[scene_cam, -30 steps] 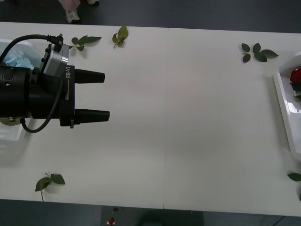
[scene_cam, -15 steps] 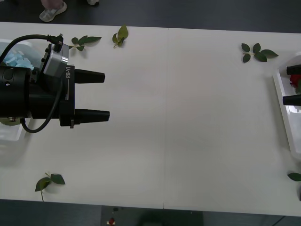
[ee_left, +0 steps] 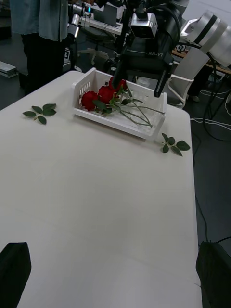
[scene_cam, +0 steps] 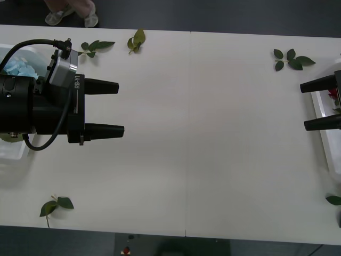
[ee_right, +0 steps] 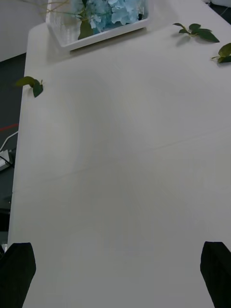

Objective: Put the red flowers into the right box and the blue flowers into the left box

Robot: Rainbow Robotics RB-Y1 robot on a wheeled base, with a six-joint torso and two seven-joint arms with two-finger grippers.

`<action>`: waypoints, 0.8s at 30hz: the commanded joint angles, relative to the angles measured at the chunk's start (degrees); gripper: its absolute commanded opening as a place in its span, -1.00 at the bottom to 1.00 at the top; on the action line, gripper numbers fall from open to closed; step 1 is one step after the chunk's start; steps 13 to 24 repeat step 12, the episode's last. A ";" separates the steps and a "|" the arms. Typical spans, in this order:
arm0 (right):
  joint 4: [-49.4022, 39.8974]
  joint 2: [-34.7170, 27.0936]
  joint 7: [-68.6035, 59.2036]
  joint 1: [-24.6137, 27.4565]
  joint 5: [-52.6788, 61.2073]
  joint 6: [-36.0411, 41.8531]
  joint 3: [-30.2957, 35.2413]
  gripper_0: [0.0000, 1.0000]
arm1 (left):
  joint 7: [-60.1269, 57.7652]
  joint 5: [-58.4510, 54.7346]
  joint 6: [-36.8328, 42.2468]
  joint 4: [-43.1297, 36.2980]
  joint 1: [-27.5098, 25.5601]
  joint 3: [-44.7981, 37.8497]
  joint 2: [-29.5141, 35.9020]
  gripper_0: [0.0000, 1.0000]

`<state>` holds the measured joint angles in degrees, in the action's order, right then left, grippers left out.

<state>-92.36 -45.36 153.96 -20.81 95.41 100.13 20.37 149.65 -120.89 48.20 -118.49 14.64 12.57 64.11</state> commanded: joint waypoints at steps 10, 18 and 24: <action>-2.21 -3.07 1.04 -0.90 -0.40 0.68 0.98 1.00 | 2.05 -0.49 -0.04 -1.39 -0.13 -0.36 1.01 1.00; -2.21 -3.07 1.04 -0.90 -0.40 0.68 0.98 1.00 | 2.05 -0.49 -0.04 -1.39 -0.13 -0.36 1.01 1.00; -2.21 -3.07 1.04 -0.90 -0.40 0.68 0.98 1.00 | 2.05 -0.49 -0.04 -1.39 -0.13 -0.36 1.01 1.00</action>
